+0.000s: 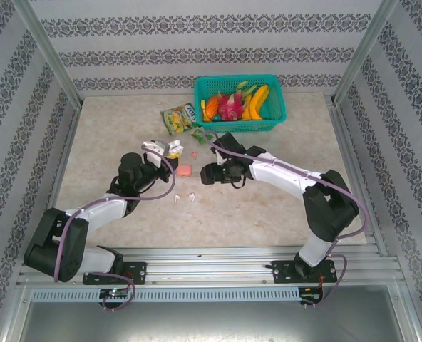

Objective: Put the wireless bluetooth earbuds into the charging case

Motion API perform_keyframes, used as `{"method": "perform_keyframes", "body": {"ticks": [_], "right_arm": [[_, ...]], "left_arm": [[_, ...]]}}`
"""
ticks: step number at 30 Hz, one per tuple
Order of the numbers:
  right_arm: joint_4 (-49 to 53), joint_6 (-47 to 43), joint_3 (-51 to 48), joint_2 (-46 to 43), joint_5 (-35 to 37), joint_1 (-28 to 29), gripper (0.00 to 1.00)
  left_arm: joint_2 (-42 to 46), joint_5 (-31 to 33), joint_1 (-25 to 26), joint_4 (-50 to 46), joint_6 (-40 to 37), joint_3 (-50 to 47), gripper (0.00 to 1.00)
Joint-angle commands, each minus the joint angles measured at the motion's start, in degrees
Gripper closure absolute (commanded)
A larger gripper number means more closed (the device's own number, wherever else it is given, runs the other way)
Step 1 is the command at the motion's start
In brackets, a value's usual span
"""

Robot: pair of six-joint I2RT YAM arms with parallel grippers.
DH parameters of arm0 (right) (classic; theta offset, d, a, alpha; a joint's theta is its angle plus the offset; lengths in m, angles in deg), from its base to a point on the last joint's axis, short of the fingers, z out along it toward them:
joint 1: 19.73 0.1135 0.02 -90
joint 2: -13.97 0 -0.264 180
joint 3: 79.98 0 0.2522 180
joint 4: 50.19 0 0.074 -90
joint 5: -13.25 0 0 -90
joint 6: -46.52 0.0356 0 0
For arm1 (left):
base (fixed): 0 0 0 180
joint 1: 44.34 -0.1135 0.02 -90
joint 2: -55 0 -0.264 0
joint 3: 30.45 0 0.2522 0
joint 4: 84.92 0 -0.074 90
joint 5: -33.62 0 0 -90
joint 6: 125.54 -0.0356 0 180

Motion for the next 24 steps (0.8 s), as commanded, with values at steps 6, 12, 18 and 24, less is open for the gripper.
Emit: {"method": "perform_keyframes", "body": {"ticks": [6, 12, 18, 24], "right_arm": [[-2.5, 0.1, 0.8, 1.4, 0.7, 3.8, 0.31], [-2.6, 1.6, 3.3, 3.9, 1.9, 7.0, 0.35], [-0.9, 9.5, 7.7, 6.5, 3.3, 10.4, 0.42], [4.4, 20.4, 14.0, 10.7, 6.3, 13.0, 0.46]], "left_arm": [[0.8, -6.9, -2.4, 15.8, -0.4, -1.9, 1.0], [0.8, -7.9, -5.2, 19.0, 1.5, -1.9, 1.0], [0.5, -8.1, -8.5, 20.5, 3.7, -1.3, 1.0], [-0.2, -7.0, -12.1, 23.9, 6.9, -1.0, 1.0]]}}
